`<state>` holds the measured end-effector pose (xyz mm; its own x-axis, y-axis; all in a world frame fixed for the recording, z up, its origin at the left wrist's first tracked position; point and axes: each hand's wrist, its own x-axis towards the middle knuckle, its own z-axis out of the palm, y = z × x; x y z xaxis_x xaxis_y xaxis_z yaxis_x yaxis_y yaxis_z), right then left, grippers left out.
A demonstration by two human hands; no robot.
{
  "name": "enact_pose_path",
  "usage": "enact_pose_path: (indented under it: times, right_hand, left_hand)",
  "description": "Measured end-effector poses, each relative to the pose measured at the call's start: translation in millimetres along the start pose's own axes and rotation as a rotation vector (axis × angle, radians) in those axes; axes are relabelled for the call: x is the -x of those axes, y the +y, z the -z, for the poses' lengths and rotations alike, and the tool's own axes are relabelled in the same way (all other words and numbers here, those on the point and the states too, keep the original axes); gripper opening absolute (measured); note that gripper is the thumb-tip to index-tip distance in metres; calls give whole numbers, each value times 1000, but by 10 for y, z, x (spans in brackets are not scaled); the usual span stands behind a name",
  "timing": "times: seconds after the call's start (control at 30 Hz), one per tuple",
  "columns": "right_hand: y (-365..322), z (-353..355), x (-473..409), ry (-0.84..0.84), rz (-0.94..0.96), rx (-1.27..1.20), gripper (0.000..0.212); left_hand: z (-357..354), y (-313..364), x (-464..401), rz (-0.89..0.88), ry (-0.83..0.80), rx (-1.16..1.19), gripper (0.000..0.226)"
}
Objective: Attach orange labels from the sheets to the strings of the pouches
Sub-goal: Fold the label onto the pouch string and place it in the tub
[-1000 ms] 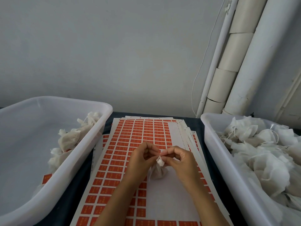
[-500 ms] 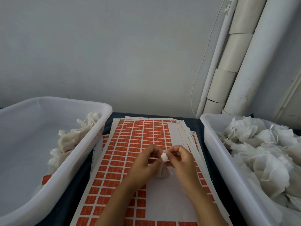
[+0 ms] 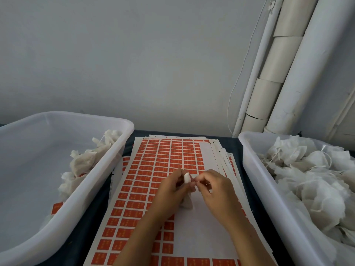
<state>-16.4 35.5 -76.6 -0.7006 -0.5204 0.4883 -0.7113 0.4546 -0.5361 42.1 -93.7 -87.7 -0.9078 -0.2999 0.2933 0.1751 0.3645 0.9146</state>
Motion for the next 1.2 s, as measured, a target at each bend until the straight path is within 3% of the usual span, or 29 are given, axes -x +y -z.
enact_pose_path:
  times: [0.2,0.53,0.7,0.9,1.2]
  right_hand:
    - [-25,11,1,18,25,150,20]
    - [43,-71,-43,153,-193,55,22]
    - [130,-71,-64,-106,-144,-12,12]
    - [163,-121,-179,-311,-55,245,30]
    - [146,-153,-214,-372,159,499,32]
  left_hand:
    - [1,2,-1,15,45,-40,8]
    - [111,38,1,99,100,-90,14]
    - [147,-13,19,191,164,-114,20]
    - [165,-77,-12,266,258,-36,14]
    - [141,-112,-9,278,366,-4,22]
